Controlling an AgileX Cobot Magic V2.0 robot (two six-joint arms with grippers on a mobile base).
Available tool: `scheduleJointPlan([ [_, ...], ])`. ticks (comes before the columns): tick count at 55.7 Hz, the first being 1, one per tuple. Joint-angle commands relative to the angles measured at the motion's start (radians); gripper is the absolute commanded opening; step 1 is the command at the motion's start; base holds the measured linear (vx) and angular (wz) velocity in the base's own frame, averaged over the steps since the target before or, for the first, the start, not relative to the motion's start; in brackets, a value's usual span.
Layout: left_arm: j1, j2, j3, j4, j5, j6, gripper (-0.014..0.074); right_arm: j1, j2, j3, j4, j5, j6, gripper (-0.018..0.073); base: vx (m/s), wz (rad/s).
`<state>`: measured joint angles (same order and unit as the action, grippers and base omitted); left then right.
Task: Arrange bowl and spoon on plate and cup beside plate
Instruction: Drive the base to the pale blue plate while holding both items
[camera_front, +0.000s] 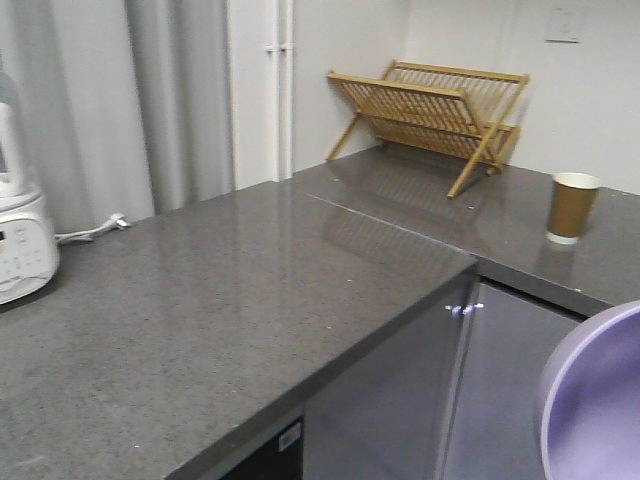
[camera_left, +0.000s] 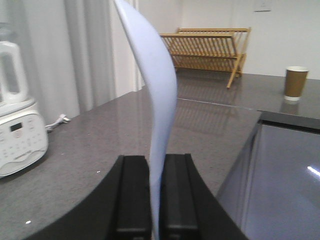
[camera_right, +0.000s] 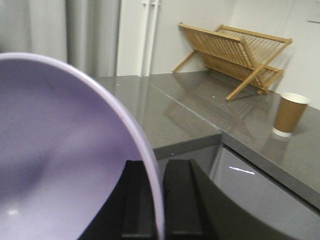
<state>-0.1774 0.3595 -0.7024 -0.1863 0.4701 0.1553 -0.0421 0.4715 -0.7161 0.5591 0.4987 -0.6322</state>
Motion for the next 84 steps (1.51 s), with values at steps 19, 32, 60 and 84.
scheduleJointPlan([
  [19,-0.008,0.011,-0.023,-0.015,-0.083,-0.006,-0.0003,0.0,0.004,-0.028,0.026,-0.079,-0.01,-0.0008,-0.11,-0.56],
  [32,-0.008,0.011,-0.023,-0.015,-0.083,-0.006,-0.0003,0.0,0.004,-0.028,0.026,-0.079,-0.01,-0.0008,0.0,-0.53],
  [60,-0.008,0.011,-0.023,-0.015,-0.084,-0.006,-0.0003,0.0,0.004,-0.028,0.026,-0.079,-0.01,-0.0008,0.16,-0.54],
  [84,-0.008,0.011,-0.023,-0.015,-0.084,-0.006,-0.0003,0.0,0.004,-0.028,0.026,-0.078,-0.01,-0.0008,0.31,-0.18],
])
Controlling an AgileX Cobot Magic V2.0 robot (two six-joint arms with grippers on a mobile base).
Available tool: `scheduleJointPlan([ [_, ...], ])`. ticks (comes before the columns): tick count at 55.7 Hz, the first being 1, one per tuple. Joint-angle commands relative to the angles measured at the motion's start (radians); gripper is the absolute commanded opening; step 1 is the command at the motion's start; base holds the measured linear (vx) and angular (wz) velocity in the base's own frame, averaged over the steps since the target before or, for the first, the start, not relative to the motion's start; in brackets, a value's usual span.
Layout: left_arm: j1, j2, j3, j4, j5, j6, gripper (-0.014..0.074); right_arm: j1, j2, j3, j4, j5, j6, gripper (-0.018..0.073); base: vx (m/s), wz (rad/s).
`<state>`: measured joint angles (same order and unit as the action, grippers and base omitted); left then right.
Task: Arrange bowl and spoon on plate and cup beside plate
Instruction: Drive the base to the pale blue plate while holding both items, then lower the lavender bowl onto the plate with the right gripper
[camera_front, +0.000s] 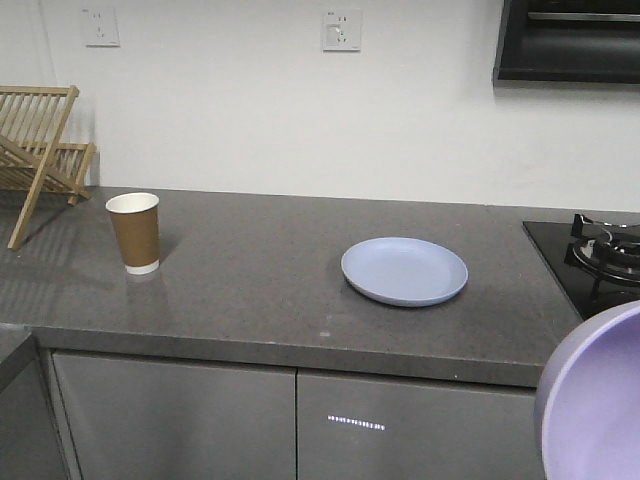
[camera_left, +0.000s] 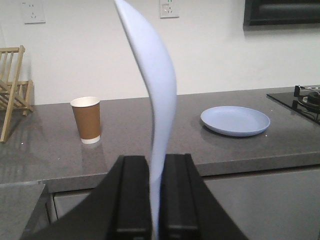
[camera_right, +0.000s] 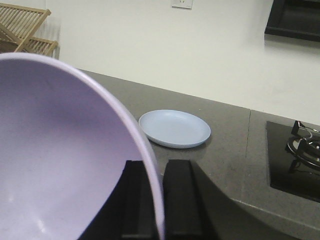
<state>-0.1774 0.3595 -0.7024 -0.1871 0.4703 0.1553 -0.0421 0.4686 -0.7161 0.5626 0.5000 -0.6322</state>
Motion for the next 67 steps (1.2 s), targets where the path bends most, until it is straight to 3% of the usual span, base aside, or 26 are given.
scheduleJointPlan([
  [1,-0.008,0.011,-0.023,-0.014,-0.084,-0.006,-0.0003,0.0,0.007,-0.028,0.022,-0.079,-0.01,-0.0008,0.38,-0.03],
  [67,-0.008,0.011,-0.023,-0.014,-0.083,-0.006,-0.0003,0.0,0.007,-0.028,0.022,-0.08,-0.01,-0.0008,0.36,-0.1],
])
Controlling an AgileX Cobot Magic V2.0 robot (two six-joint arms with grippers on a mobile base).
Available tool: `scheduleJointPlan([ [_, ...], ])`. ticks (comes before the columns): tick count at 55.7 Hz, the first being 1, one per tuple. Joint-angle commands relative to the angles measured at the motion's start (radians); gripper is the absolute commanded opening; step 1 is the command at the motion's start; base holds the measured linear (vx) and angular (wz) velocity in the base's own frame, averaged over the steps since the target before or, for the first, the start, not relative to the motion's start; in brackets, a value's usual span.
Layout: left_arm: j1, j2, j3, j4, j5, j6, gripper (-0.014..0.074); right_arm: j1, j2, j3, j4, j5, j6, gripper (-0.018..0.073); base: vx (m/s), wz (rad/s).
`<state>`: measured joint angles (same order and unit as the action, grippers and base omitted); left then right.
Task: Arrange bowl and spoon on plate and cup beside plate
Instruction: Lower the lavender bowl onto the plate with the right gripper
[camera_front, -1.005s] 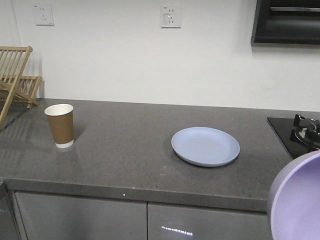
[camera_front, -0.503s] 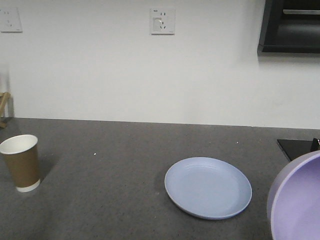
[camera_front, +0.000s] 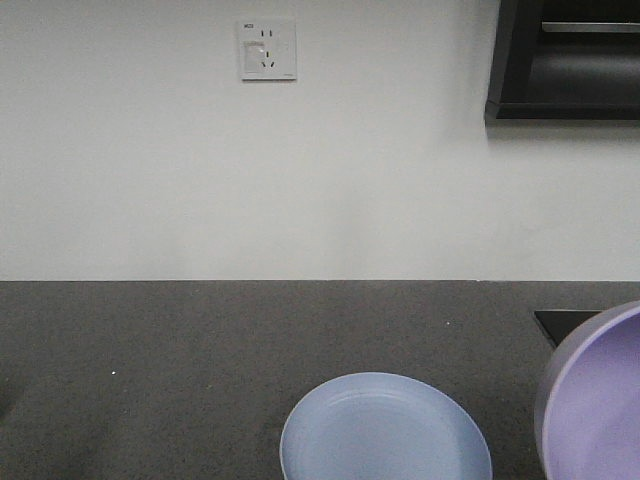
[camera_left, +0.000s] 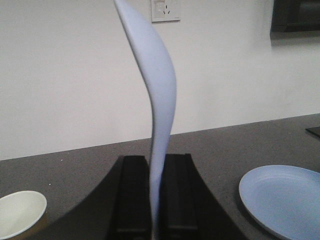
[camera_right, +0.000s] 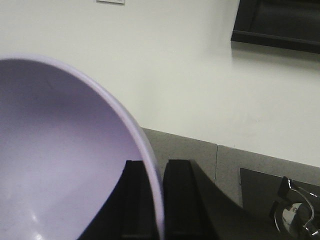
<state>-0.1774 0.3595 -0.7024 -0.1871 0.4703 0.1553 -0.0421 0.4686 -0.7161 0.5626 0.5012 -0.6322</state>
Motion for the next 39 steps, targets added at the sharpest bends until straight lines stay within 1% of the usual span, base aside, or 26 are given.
scheduleJointPlan([
  [1,-0.008,0.011,-0.023,-0.014,-0.083,-0.006,-0.0003,0.0,0.007,-0.028,0.022,-0.081,-0.01,-0.0008,0.14,-0.06],
  [39,-0.008,0.011,-0.023,-0.014,-0.083,-0.006,-0.0003,0.0,0.007,-0.028,0.022,-0.081,-0.01,-0.0008,0.02,0.0],
])
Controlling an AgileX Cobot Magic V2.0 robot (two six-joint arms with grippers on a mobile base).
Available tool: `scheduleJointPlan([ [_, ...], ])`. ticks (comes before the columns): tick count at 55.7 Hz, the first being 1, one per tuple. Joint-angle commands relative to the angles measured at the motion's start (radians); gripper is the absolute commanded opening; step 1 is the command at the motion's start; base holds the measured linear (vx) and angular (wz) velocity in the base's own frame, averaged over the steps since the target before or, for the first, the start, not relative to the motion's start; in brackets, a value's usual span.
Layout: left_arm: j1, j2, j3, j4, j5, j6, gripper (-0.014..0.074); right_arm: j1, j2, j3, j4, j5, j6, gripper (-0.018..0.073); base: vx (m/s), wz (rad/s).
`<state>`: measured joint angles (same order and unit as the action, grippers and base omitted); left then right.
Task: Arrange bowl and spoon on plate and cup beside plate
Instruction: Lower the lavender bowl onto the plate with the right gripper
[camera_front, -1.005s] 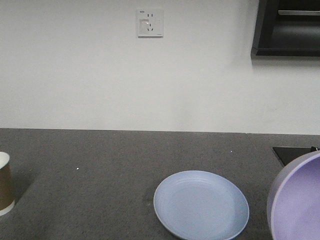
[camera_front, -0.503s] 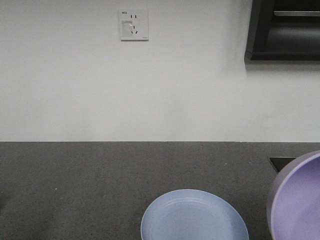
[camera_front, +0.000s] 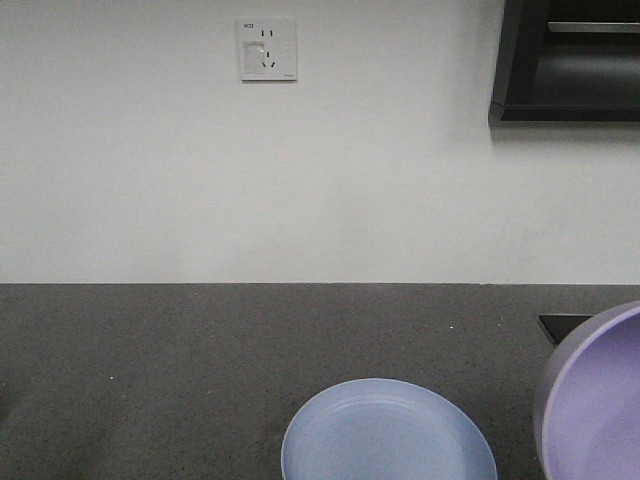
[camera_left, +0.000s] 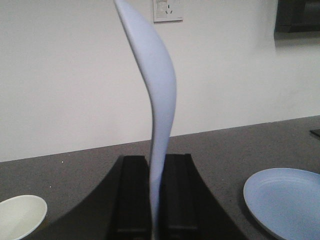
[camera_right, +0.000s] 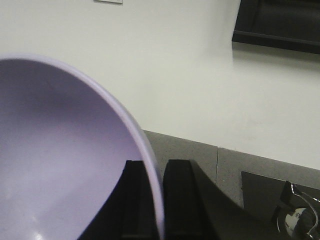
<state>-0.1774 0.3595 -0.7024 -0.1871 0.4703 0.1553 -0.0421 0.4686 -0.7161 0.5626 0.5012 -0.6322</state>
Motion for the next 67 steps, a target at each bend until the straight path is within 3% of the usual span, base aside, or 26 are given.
scheduleJointPlan([
  [1,-0.008,0.011,-0.023,-0.014,-0.083,-0.006,-0.0003,0.0,0.007,-0.028,0.022,-0.081,-0.01,-0.0008,0.0,0.0],
  [24,-0.008,0.011,-0.023,-0.014,-0.094,-0.006,-0.0003,0.0,0.014,-0.028,0.075,-0.054,0.003,-0.0008,0.0,0.0],
  [33,-0.008,0.011,-0.024,-0.024,-0.117,-0.01,-0.0003,0.048,0.103,-0.029,0.066,0.003,0.099,-0.0008,0.0,0.0],
  [35,-0.008,0.011,-0.024,-0.034,-0.116,-0.01,-0.0003,0.072,0.142,-0.035,0.059,0.019,0.122,-0.0008,0.0,0.0],
  [36,-0.008,0.011,-0.024,-0.06,-0.107,-0.01,-0.0003,0.144,0.31,-0.088,-0.024,0.091,0.184,-0.0008,0.0,0.0],
  [45,-0.008,0.011,-0.024,-0.064,-0.104,-0.009,-0.0003,0.184,0.58,-0.22,-0.114,0.156,0.299,-0.0008,0.0,0.0],
  [67,-0.008,0.012,-0.024,-0.064,-0.075,-0.007,-0.0003,0.188,1.117,-0.536,-0.053,0.233,0.333,-0.0008,0.0,0.0],
])
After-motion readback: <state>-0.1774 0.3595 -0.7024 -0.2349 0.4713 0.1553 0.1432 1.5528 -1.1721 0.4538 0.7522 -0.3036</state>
